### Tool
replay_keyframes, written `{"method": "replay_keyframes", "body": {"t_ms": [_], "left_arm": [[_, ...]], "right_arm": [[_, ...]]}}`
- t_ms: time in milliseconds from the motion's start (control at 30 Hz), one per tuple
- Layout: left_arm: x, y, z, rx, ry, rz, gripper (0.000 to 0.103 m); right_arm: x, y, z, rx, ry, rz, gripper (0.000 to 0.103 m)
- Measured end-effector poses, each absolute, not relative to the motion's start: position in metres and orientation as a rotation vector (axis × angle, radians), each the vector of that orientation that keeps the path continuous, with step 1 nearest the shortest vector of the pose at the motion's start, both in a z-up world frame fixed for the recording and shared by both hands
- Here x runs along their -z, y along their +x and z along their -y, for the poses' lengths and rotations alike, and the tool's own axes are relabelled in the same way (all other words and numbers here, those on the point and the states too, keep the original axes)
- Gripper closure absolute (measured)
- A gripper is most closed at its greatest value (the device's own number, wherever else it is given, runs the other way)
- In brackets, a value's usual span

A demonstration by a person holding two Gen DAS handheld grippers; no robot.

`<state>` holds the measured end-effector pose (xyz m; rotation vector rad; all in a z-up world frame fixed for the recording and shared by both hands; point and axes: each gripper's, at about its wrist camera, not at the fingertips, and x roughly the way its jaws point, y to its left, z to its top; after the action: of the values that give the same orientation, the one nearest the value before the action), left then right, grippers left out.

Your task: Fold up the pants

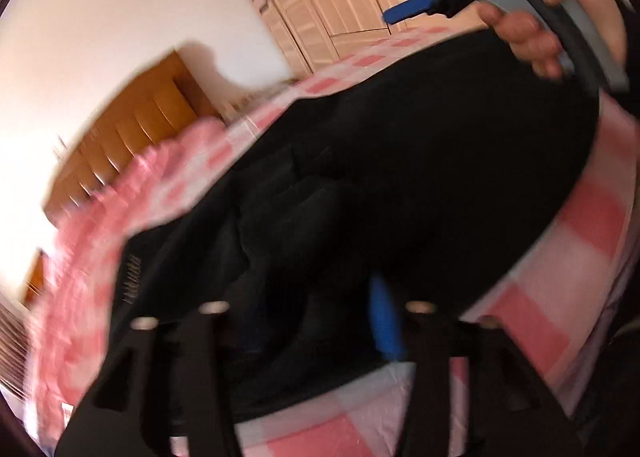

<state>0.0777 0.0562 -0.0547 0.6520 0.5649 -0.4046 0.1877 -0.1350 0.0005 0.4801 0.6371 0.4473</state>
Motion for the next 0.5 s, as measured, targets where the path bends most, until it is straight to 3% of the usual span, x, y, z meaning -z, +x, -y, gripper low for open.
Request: {"method": "replay_keyframes", "body": {"t_ms": [33, 200, 367, 500], "left_arm": [[0.048, 0.071, -0.062, 0.421, 0.633, -0.551, 0.018], [-0.006, 0.052, -0.125, 0.414, 0.382, -0.507, 0.007], [0.001, 0.078, -0.217, 0.048, 0.172, -0.584, 0.008], [0.007, 0.072, -0.239, 0.009, 0.119, -0.584, 0.008]], "right_arm": [[0.002, 0.187, 0.134, -0.466, 0.478, -0.649, 0.004], [0.018, 0.178, 0.111, -0.593, 0.467, -0.768, 0.004], [0.044, 0.159, 0.075, -0.754, 0.494, -0.927, 0.004], [0.032, 0.129, 0.059, -0.801, 0.396, -0.832, 0.006]]}}
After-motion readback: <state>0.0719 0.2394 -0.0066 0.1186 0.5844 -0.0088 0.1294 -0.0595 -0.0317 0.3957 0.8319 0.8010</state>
